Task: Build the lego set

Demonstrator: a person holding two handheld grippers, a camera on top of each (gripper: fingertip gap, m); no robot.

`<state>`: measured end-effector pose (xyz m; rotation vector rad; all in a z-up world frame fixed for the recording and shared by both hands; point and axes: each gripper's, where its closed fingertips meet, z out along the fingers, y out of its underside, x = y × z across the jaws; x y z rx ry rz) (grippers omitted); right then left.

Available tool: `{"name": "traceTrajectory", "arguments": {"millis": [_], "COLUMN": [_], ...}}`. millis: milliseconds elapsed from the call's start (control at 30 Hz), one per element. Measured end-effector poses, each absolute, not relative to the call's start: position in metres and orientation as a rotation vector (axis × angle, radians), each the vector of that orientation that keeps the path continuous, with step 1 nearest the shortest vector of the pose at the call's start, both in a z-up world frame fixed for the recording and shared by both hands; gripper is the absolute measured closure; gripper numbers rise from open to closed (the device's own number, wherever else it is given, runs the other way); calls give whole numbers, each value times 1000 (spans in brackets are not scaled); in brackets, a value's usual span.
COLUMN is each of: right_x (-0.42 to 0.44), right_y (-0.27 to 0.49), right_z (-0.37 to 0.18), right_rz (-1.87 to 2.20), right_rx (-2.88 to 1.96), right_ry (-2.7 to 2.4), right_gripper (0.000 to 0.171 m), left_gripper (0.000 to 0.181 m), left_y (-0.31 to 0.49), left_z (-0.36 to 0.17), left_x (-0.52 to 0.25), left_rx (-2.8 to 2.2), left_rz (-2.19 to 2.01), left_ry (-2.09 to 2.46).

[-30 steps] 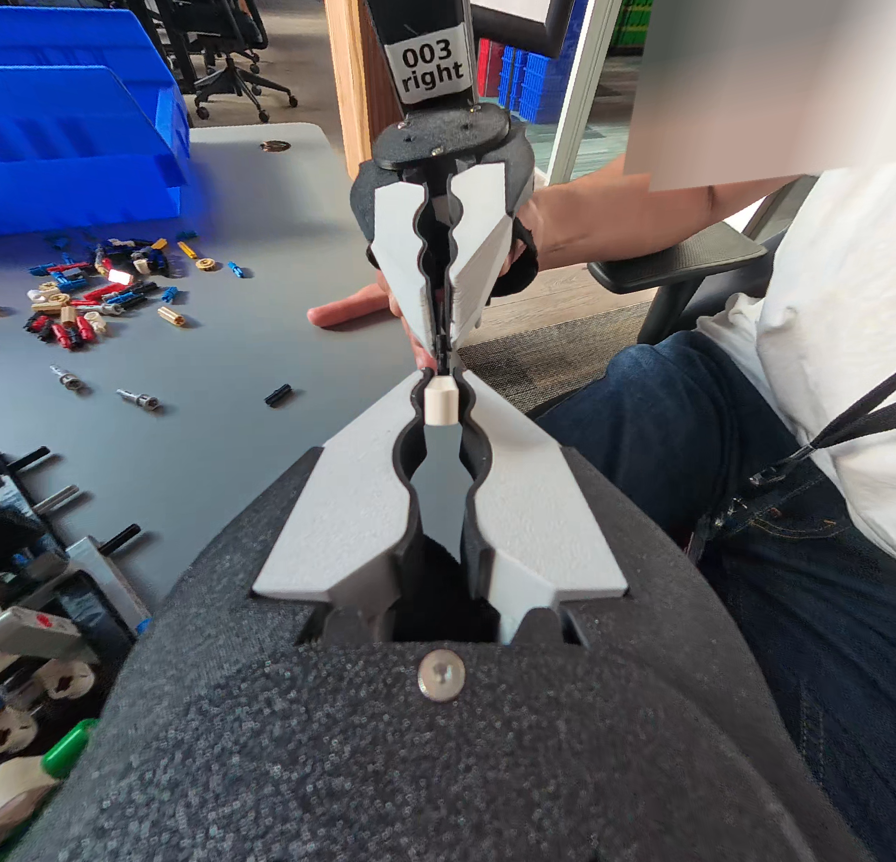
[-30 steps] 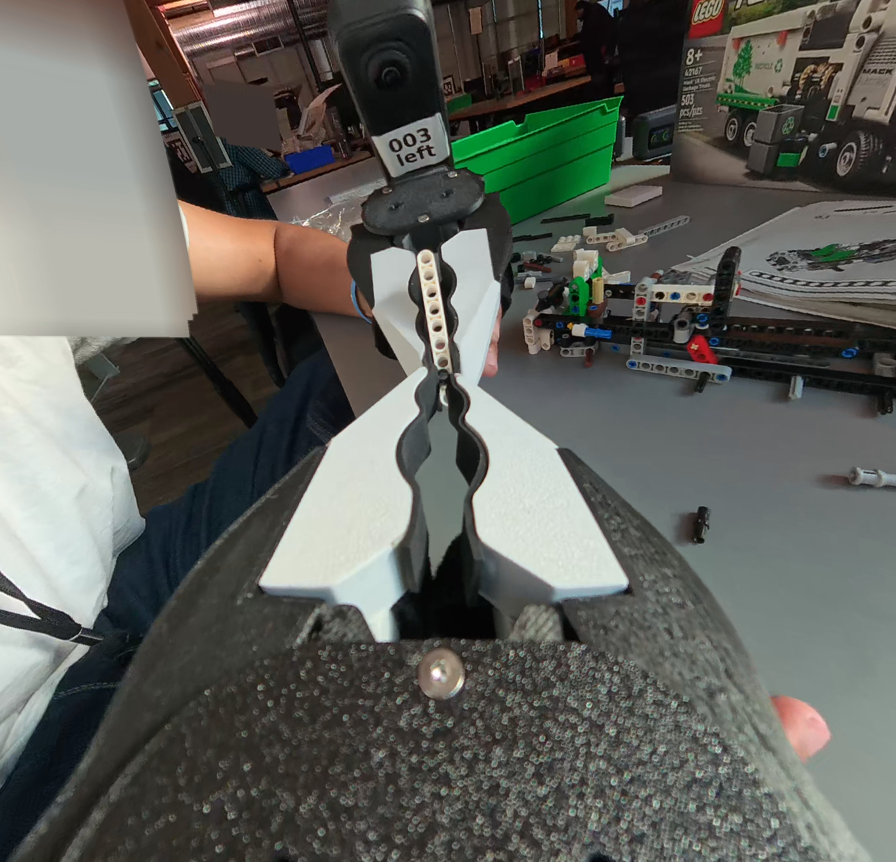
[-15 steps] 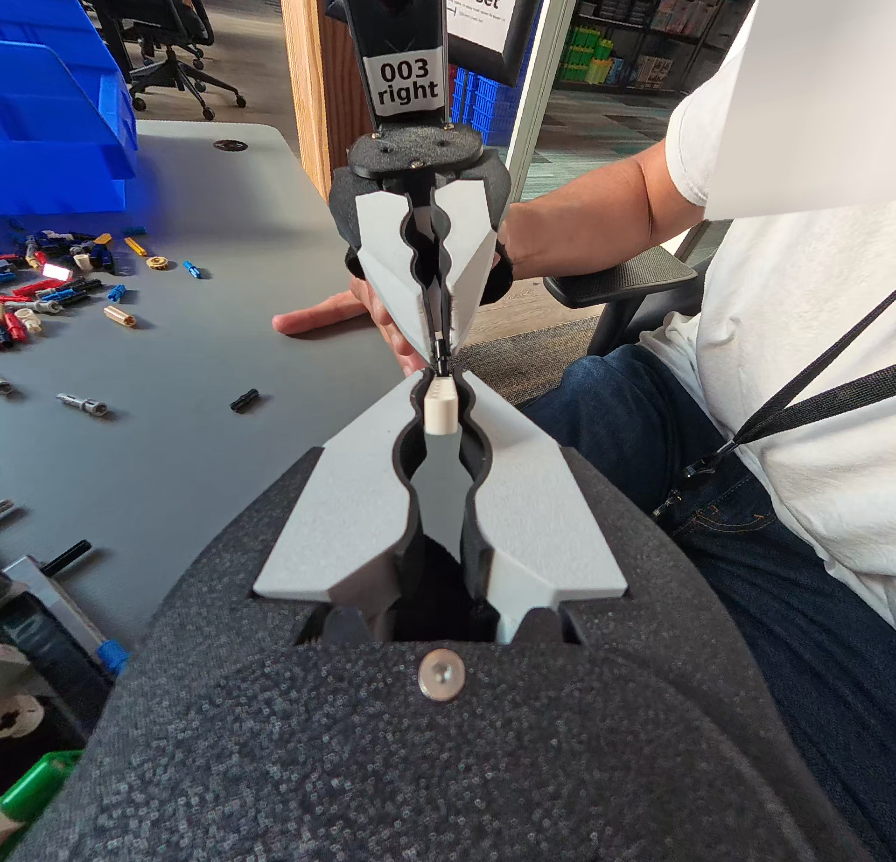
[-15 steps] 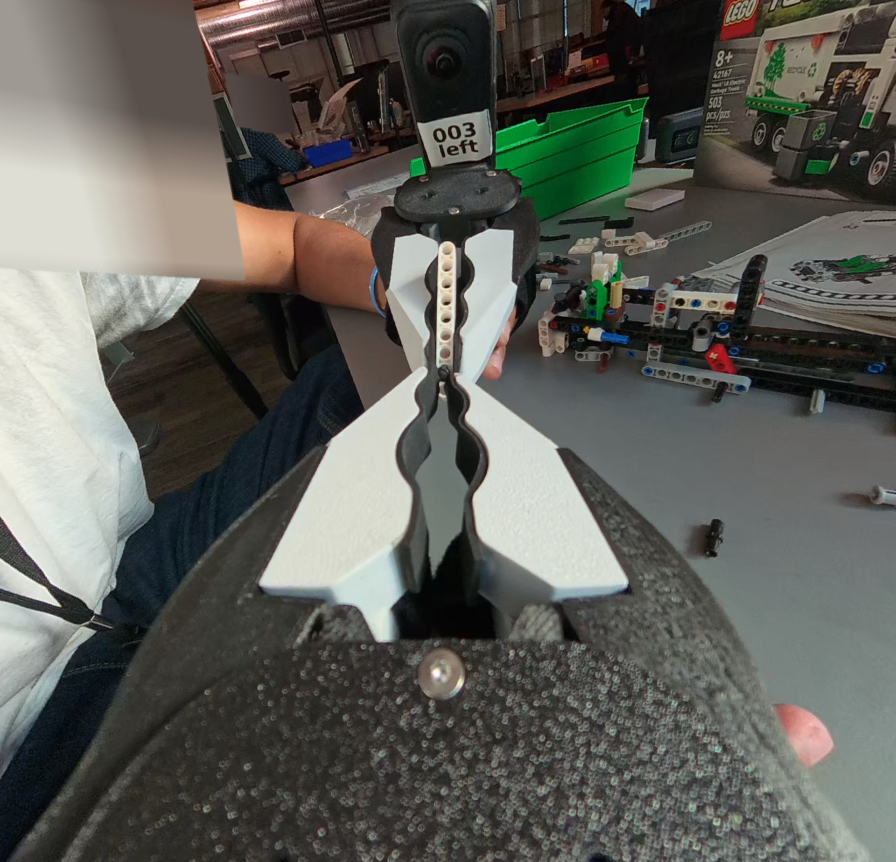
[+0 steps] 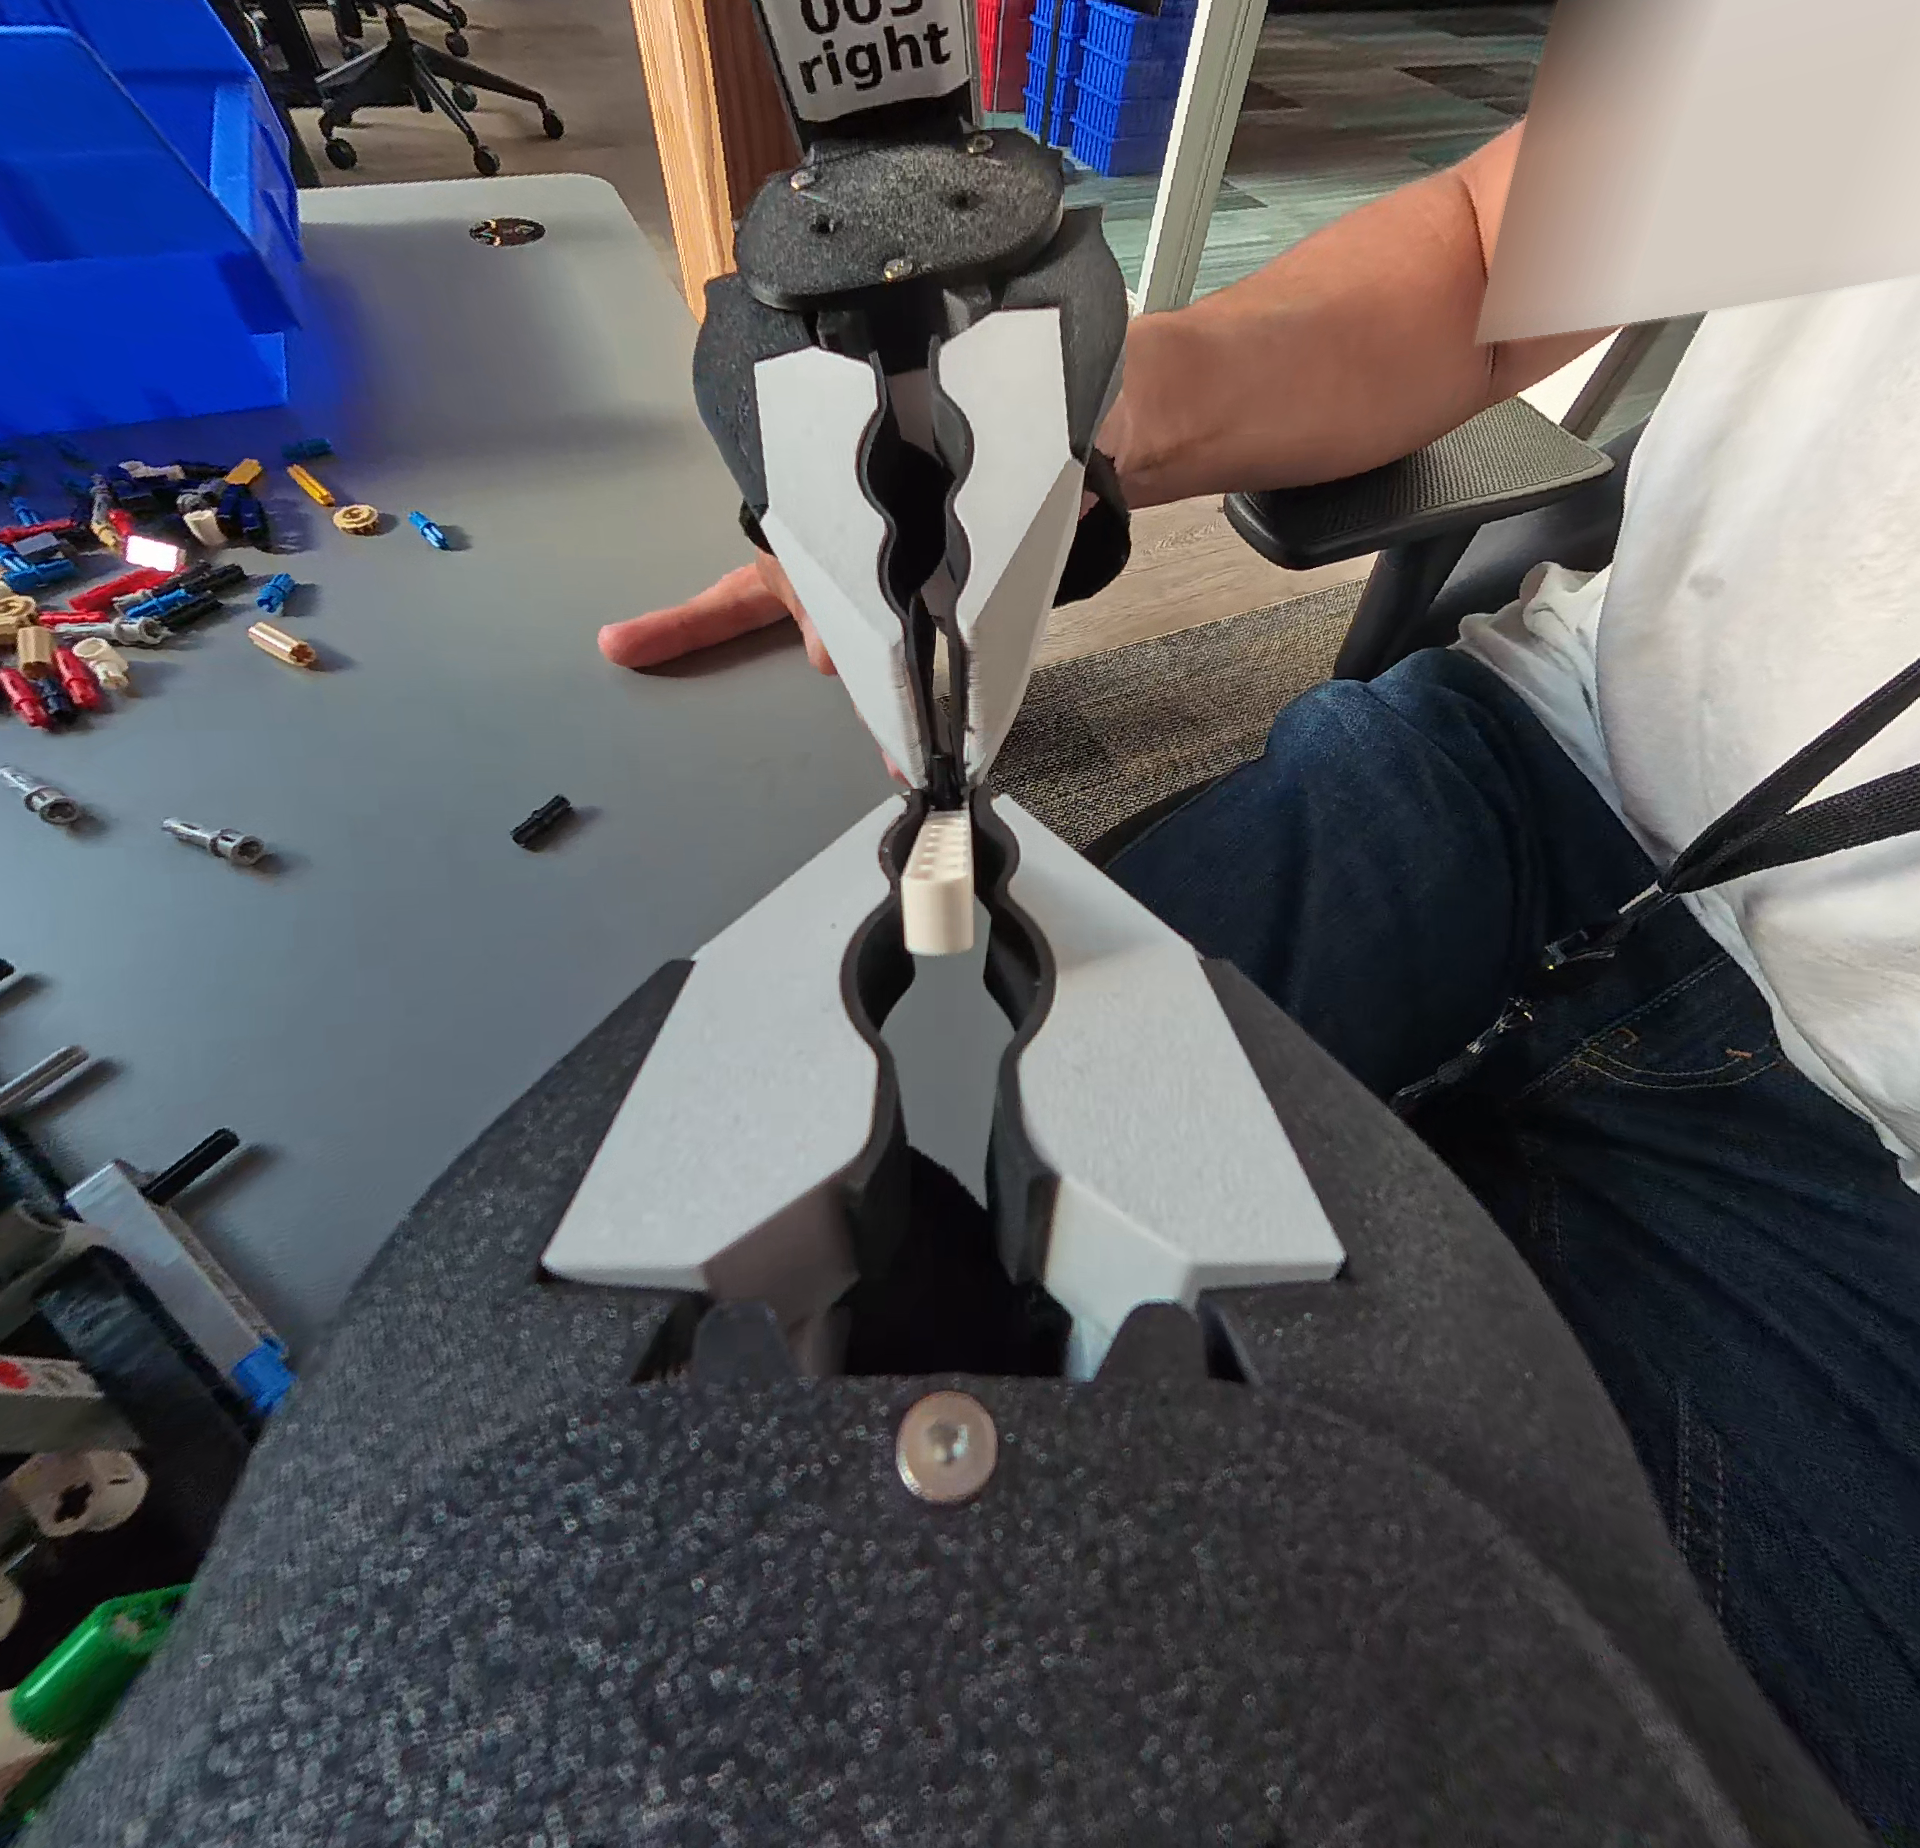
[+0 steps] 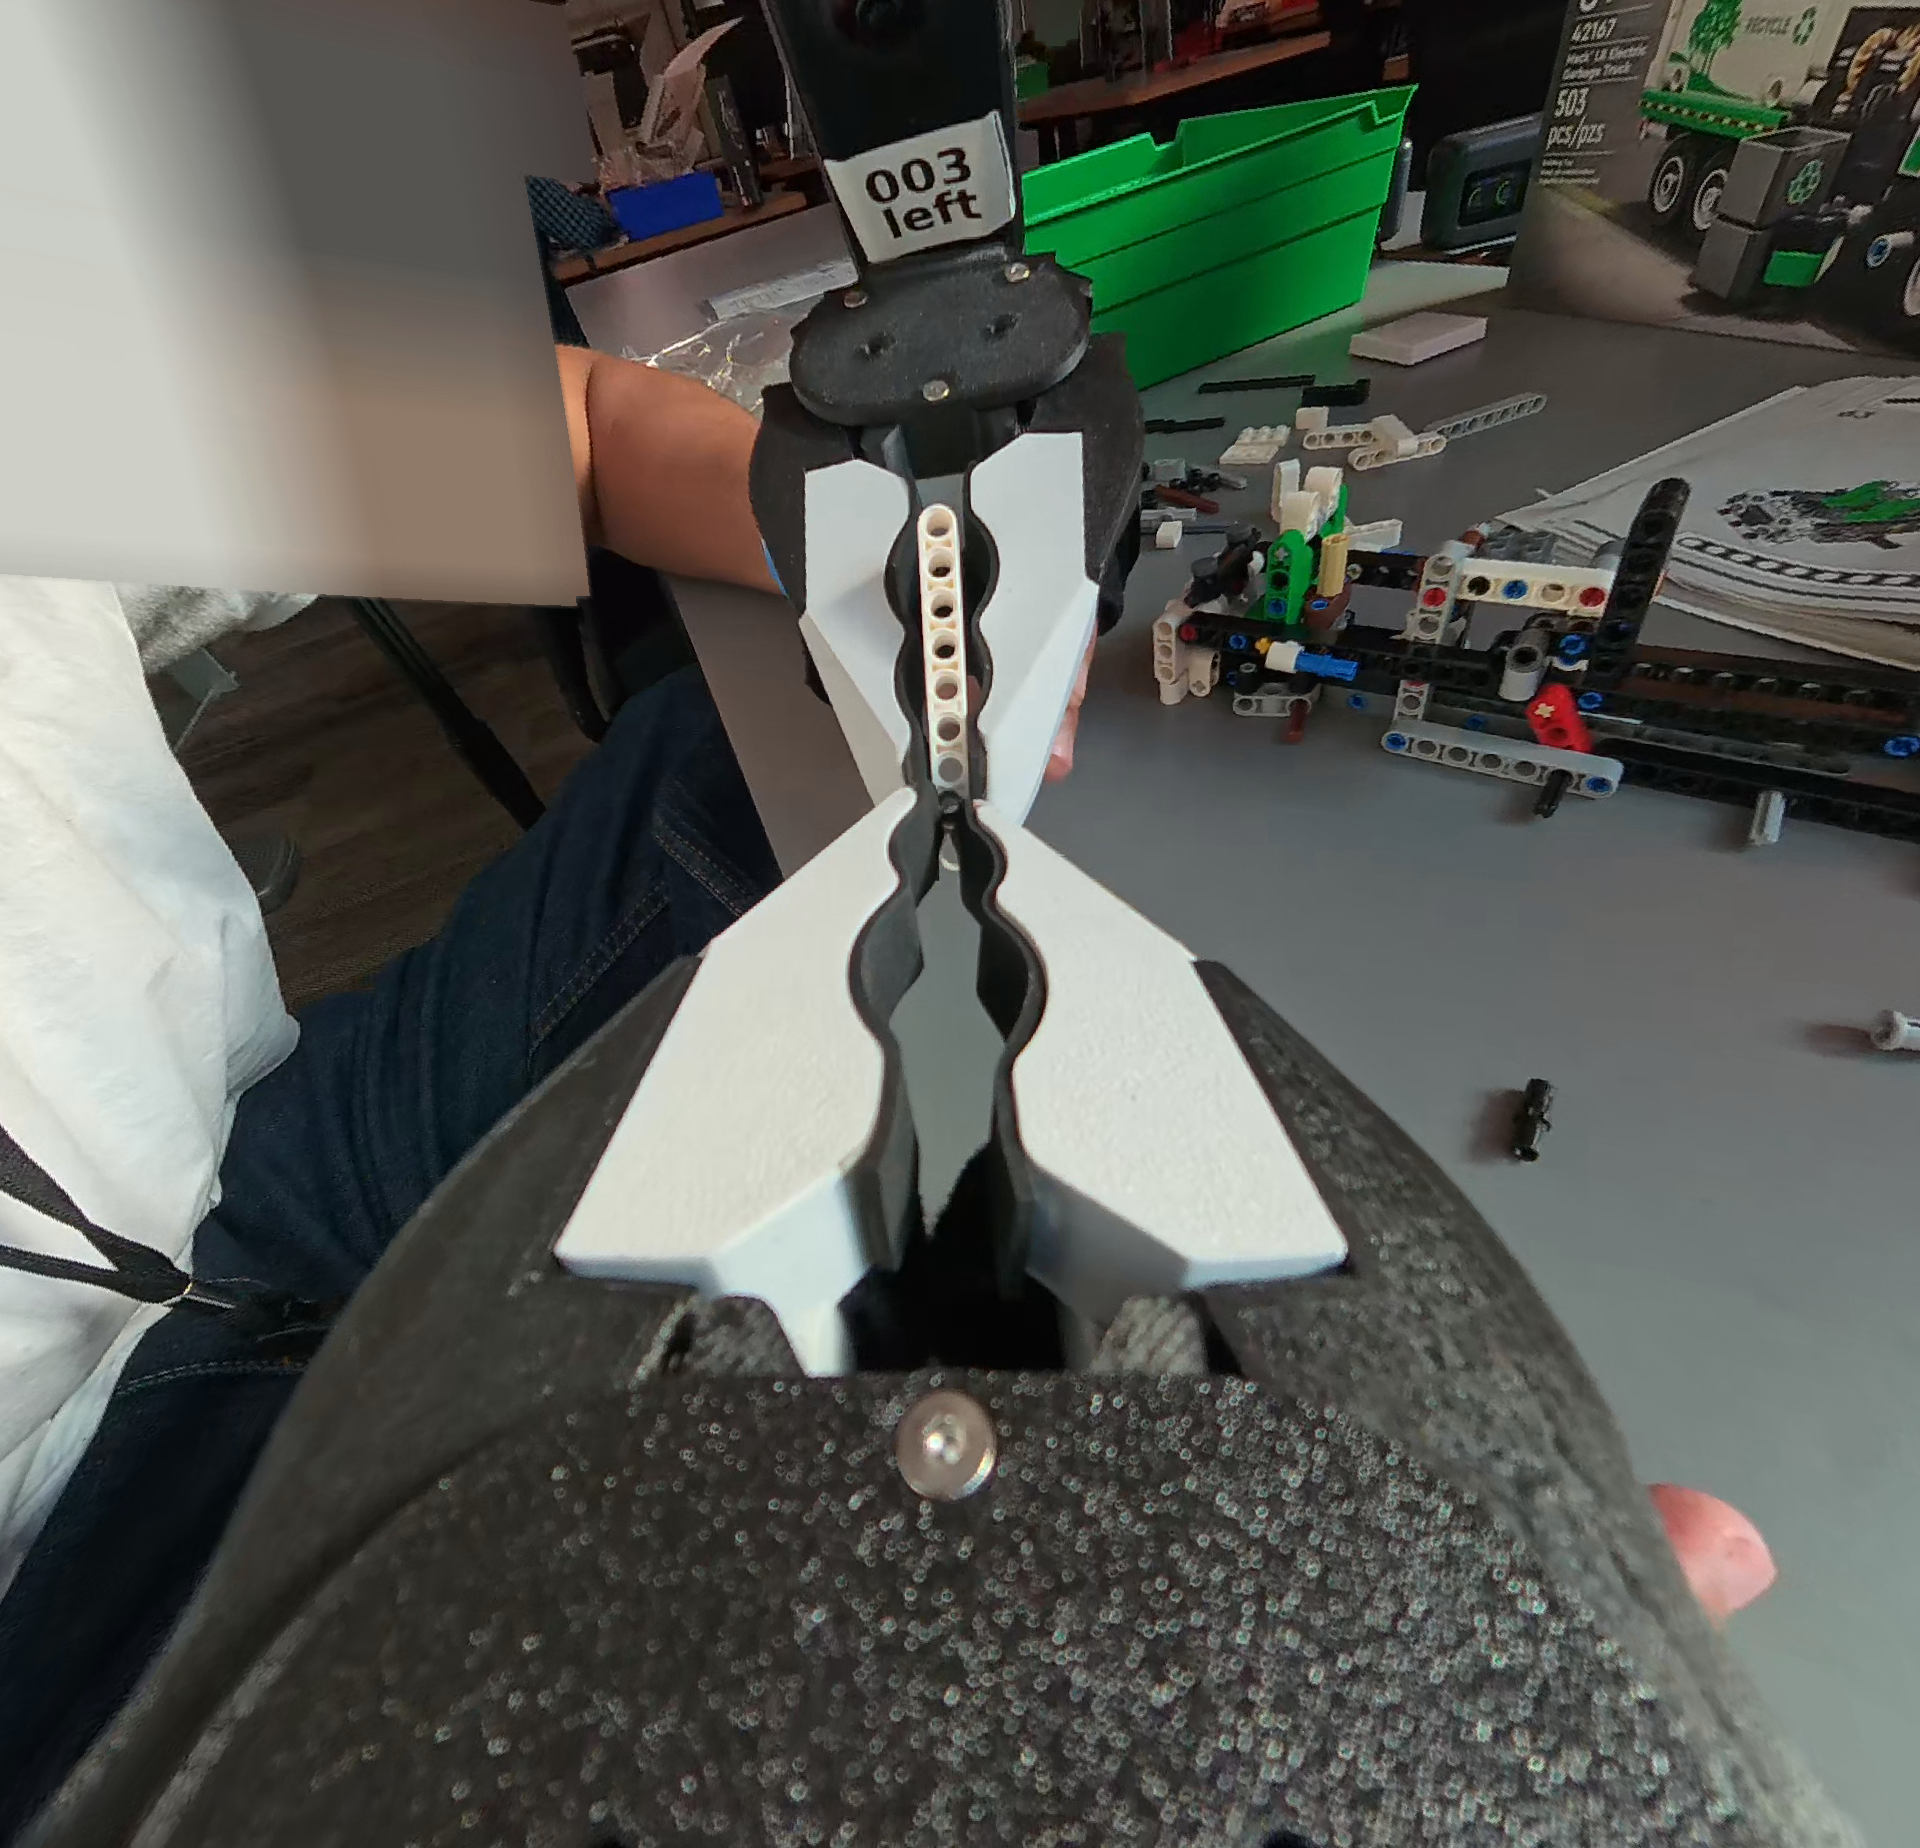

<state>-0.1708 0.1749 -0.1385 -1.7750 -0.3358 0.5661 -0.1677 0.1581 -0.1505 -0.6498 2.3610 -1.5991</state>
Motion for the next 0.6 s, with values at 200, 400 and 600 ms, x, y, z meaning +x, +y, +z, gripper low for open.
{"name": "traceTrajectory", "arguments": {"millis": [200, 400, 600], "right_x": [-172, -152, -183], "right_y": [172, 172, 169], "right_z": [-130, -112, -108], "right_rz": [610, 877, 1425], "right_rx": [-1723, -1689, -1678], "right_ry": [-343, -115, -15], "right_gripper": [161, 135, 132], "left_gripper": [175, 175, 175], "left_y": [157, 166, 163], "left_z": [-151, -128, -115], "left_x": [-168, -162, -168], "left_rx": [-582, -299, -166], "left_rz": [-1533, -1242, -1186], "left_ry": [2324, 2008, 1877]}}
